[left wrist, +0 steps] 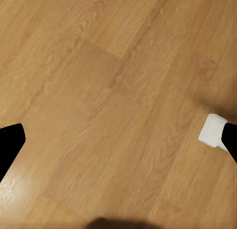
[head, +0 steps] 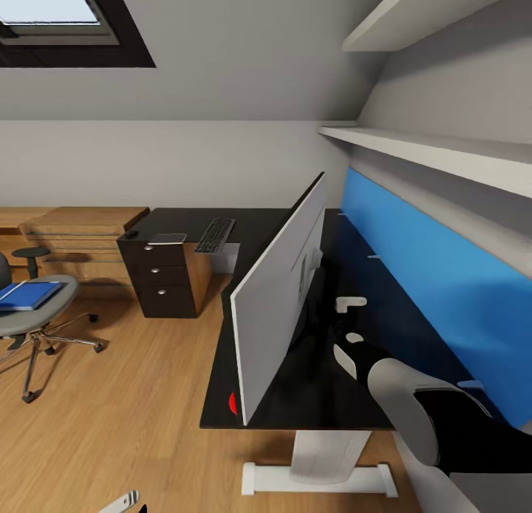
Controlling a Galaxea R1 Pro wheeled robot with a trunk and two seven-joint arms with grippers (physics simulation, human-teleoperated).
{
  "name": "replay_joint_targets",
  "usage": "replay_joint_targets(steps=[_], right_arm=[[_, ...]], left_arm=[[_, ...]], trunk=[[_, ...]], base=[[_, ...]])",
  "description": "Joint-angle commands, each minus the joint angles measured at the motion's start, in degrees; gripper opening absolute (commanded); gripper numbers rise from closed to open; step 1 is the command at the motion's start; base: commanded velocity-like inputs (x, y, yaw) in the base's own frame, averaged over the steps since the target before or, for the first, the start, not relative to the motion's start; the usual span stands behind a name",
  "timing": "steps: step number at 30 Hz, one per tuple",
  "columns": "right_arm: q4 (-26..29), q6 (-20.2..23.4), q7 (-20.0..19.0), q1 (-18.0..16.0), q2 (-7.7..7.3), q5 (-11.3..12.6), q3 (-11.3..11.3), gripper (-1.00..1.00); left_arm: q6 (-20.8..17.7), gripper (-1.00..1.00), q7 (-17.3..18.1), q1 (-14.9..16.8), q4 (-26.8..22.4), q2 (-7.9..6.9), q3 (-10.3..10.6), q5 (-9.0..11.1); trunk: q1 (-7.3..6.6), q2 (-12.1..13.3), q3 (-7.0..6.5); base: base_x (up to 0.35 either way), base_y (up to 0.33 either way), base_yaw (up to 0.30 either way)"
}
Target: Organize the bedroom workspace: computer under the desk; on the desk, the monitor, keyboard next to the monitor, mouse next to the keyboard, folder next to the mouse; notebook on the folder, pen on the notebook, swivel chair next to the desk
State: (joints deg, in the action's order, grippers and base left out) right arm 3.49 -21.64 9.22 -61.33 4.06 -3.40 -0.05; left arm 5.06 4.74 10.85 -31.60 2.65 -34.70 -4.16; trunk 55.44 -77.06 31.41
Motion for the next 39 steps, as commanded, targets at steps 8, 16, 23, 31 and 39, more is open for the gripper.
replay_joint_targets(steps=[8, 16, 23, 31, 39], right_arm=[[-2.1, -0.3, 0.6, 0.0, -0.02, 0.9, 2.2, -1.00], [-2.1, -0.4, 0.6, 0.0, -0.02, 0.9, 2.2, -1.00], [-2.1, -0.3, 0.6, 0.0, -0.02, 0.9, 2.2, -1.00], [-2.1, -0.3, 0.6, 0.0, -0.02, 0.9, 2.2, -1.00], [-2.1, -0.4, 0.6, 0.0, -0.02, 0.9, 2.2, -1.00]], left_arm=[[0.1, 1.00, 0.4, 0.0, 0.5, 0.07, -0.5, -0.4], [0.1, 1.00, 0.4, 0.0, 1.6, 0.07, -0.5, -0.4], [0.1, 1.00, 0.4, 0.0, 1.7, 0.06, -0.5, -0.4], [0.1, 1.00, 0.4, 0.0, 1.7, -0.01, -0.5, -0.4], [0.1, 1.00, 0.4, 0.0, 1.7, -0.02, -0.5, -0.4]], trunk=[[0.00, 0.0, 0.07], [0.00, 0.0, 0.07], [0.00, 0.0, 0.07], [0.00, 0.0, 0.07], [0.00, 0.0, 0.07]], base=[[0.000, -0.033, 0.000], [0.000, -0.148, 0.000], [0.000, -0.020, 0.000], [0.000, -0.132, 0.000], [0.000, -0.031, 0.000]])
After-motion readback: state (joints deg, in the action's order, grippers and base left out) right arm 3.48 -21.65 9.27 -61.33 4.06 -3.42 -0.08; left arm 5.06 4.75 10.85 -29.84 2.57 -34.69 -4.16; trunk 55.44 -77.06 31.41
